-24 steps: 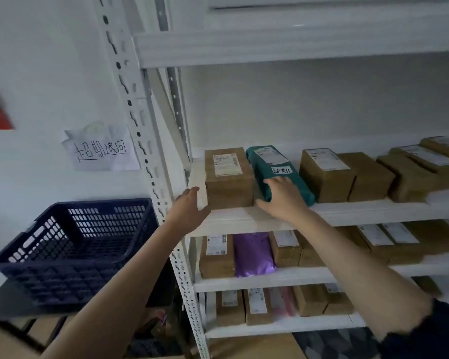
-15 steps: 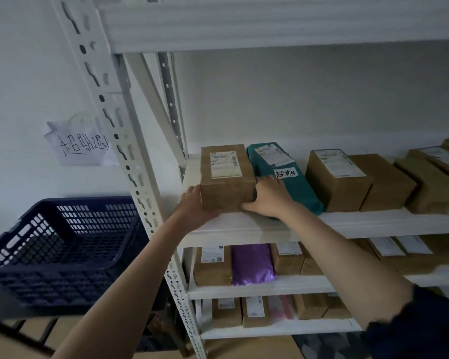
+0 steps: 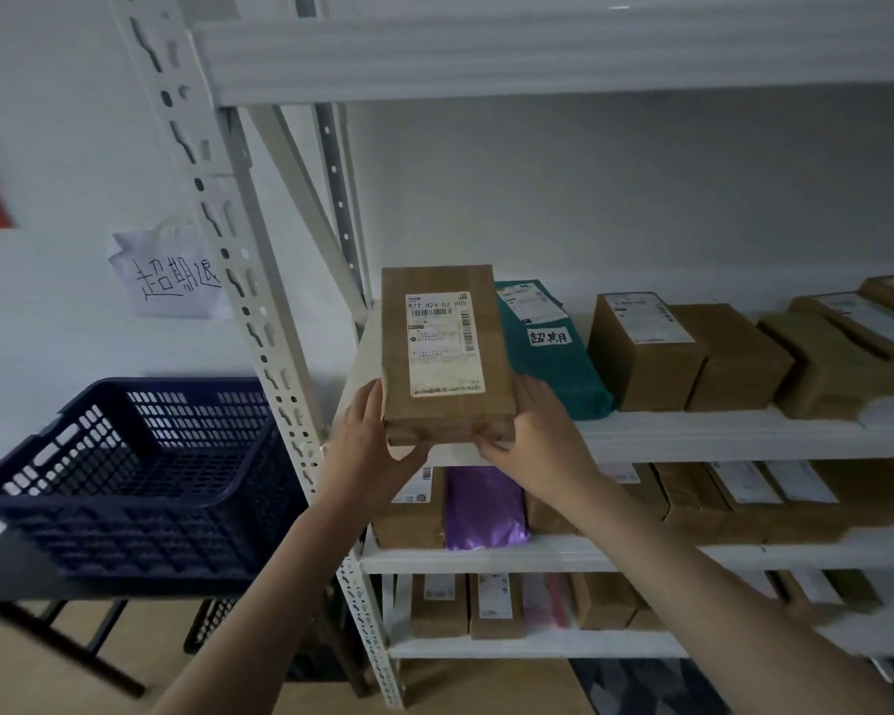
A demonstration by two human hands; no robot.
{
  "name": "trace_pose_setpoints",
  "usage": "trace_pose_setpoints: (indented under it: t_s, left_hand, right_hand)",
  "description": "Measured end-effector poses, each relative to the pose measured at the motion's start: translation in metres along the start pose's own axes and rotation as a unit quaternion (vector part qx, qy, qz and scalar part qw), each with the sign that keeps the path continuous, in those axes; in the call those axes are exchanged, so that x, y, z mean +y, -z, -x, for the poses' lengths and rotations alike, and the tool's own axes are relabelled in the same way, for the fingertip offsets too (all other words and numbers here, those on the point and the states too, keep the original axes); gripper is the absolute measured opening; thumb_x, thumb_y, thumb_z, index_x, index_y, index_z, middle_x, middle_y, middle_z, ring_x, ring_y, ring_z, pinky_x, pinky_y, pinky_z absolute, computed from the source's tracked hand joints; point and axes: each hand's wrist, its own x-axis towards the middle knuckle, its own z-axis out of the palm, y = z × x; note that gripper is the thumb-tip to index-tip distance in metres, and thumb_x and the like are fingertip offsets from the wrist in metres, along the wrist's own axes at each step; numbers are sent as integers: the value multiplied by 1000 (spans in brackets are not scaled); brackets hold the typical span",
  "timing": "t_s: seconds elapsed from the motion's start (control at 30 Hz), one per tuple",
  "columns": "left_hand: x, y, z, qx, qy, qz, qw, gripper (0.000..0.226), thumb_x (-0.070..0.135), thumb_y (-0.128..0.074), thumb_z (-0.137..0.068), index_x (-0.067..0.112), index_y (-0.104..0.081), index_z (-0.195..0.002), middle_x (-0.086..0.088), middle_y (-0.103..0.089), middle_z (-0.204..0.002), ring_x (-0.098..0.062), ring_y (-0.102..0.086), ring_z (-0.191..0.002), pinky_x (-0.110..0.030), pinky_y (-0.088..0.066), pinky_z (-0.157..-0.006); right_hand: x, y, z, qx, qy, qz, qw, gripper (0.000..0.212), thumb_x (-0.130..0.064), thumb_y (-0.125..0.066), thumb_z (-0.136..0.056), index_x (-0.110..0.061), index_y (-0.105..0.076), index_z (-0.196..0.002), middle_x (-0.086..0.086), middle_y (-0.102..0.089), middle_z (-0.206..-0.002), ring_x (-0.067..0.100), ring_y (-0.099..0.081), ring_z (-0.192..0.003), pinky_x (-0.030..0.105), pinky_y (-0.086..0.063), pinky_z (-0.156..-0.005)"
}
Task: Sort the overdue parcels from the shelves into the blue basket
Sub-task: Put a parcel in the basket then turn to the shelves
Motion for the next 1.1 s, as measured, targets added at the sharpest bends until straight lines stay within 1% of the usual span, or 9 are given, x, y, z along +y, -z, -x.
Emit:
trace_pose_setpoints:
  t_s: [0.1, 0.23, 0.43, 0.53, 0.63, 0.73, 0.8, 0.93, 1.1]
  left_hand:
    - [7, 6, 19, 40, -28, -1, 999, 81, 51, -72, -84, 22, -38, -151, 7, -44, -143, -17, -50, -130, -38, -53, -100]
    - [13, 8, 33, 63, -34, -13, 997, 76, 51, -66, -87, 18, -40, -151, 3, -43, -143, -19, -49, -130, -41, -52, -100]
    - [15, 11, 33, 70, -58, -38, 995, 82, 49, -67, -88, 13, -34, -154, -2, -43, -146, -22, -45, -134, -43, -46, -109]
    - [13, 11, 32, 68, -73, -45, 994, 84, 47, -69, -87, 13, -32, -155, -2, -42, -148, -22, -43, -136, -42, -42, -113]
    - [7, 8, 30, 52, -61, -25, 996, 85, 45, -71, -86, 17, -30, -155, 3, -42, -148, -19, -42, -136, -38, -41, -113]
    - [-5, 5, 26, 19, -44, -7, 999, 84, 43, -75, -85, 20, -33, -155, 4, -42, -150, -17, -39, -136, -35, -36, -112]
    - [-13, 3, 22, -6, -31, -2, 999, 82, 42, -76, -85, 20, -36, -153, 3, -43, -148, -16, -41, -135, -35, -38, -112]
    - [-25, -4, 14, -46, 9, 17, 999, 77, 44, -73, -87, 20, -38, -150, 5, -43, -143, -13, -44, -128, -26, -39, -104]
    - [-41, -11, -7, -61, 47, 30, 997, 74, 45, -72, -86, 16, -40, -146, 5, -46, -134, -15, -52, -118, -35, -51, -100]
  right_hand:
    - [-8, 10, 15, 27, 26, -7, 999, 69, -51, -67, -86, -17, -51, -144, -1, -57, -136, 13, -47, -130, 28, -48, -103]
    - [-14, 17, 23, 42, 35, -15, 998, 74, -47, -71, -87, -16, -44, -149, 0, -52, -143, 12, -43, -136, 23, -42, -107]
    - [-17, 23, 25, 41, 31, -29, 998, 73, -47, -70, -86, -19, -45, -147, 0, -52, -143, 14, -43, -137, 28, -46, -106]
    - [-16, 23, 25, 34, 30, -39, 998, 72, -46, -71, -84, -19, -46, -147, 0, -54, -141, 13, -44, -135, 27, -46, -104]
    - [-12, 18, 22, 16, 17, -41, 999, 72, -42, -76, -83, -20, -48, -145, -3, -57, -133, 10, -49, -125, 22, -46, -99]
    - [-9, 10, 15, -17, -12, -49, 999, 70, -40, -80, -81, -22, -50, -141, -4, -58, -123, 10, -56, -114, 23, -50, -92]
    - [-9, 4, 8, -44, -36, -54, 997, 69, -40, -81, -81, -23, -49, -141, -3, -58, -124, 11, -57, -112, 22, -47, -92]
    - [-9, -10, -6, -82, -65, -60, 993, 67, -38, -81, -82, -21, -51, -139, 0, -58, -124, 15, -59, -111, 24, -48, -92]
    - [-5, -28, -29, -96, -87, -71, 989, 65, -33, -79, -82, -19, -53, -139, 2, -58, -123, 19, -62, -107, 34, -56, -93]
